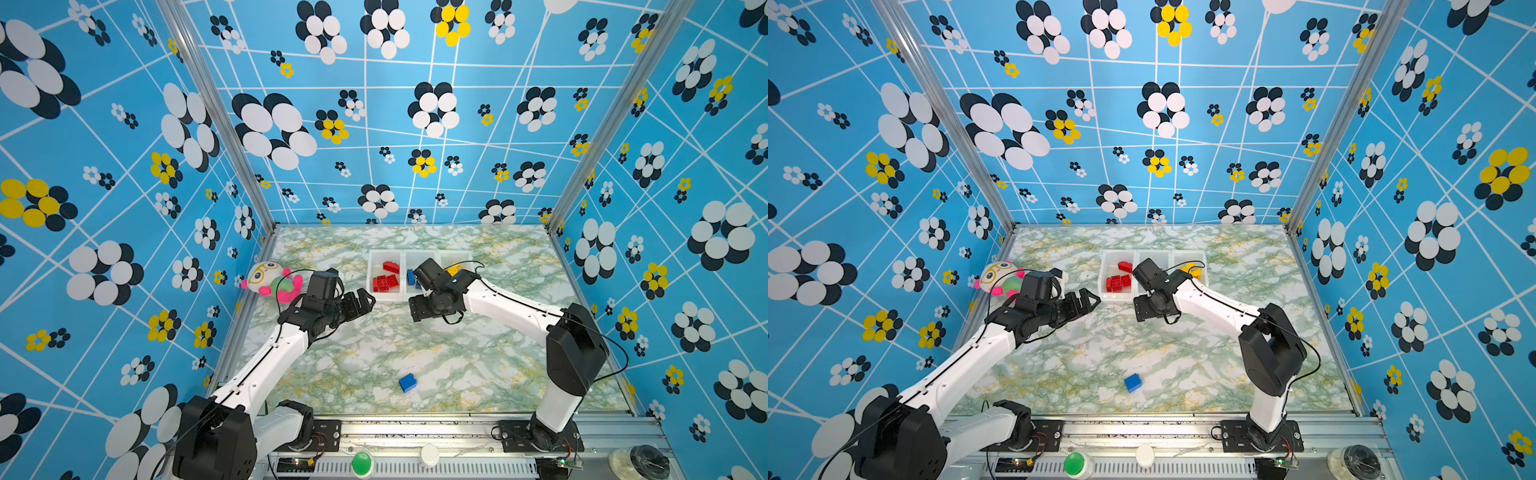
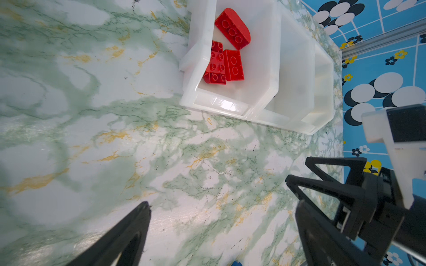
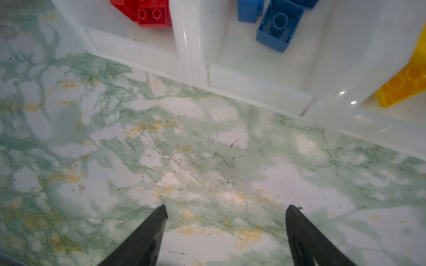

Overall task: Sort the legos into containers by color
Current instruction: Pick up the lego from the bottom-center of the table.

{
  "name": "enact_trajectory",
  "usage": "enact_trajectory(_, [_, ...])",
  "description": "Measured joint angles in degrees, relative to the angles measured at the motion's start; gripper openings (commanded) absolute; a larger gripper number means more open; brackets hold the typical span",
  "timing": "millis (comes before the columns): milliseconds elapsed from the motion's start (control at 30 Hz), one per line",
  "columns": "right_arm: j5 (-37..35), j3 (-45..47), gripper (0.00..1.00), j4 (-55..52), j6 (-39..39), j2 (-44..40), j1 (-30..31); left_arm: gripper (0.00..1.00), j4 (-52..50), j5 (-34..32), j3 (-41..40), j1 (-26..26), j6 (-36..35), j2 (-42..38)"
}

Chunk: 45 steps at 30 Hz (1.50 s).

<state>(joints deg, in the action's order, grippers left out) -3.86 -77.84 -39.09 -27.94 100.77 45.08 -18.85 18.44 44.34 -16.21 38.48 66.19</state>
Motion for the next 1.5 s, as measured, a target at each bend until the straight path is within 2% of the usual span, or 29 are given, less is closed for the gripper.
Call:
enact_trajectory(267, [0.0, 5.7, 0.87, 1.7, -3.9, -4.7, 6.2, 0.99, 0.0, 0.0, -1.2, 0.0, -0.1, -1.8])
enact_trajectory(933, [-0.5, 11.7, 0.86, 2.5, -11.4, -5.9, 20.3, 0.99, -0.5, -1.5, -2.7, 0.0, -0.1, -3.4])
enact_trajectory(1200, [-1.2, 10.1, 0.82, 1.4, -12.0, -1.5, 23.8, 0.99, -0.6, -1.5, -2.8, 0.0, -0.1, -3.4])
enact_trajectory(1500, [-1.6, 6.9, 0.78, -1.2, -11.9, 3.0, 24.6, 0.99, -0.5, -1.5, -3.7, 0.0, -0.1, -3.4])
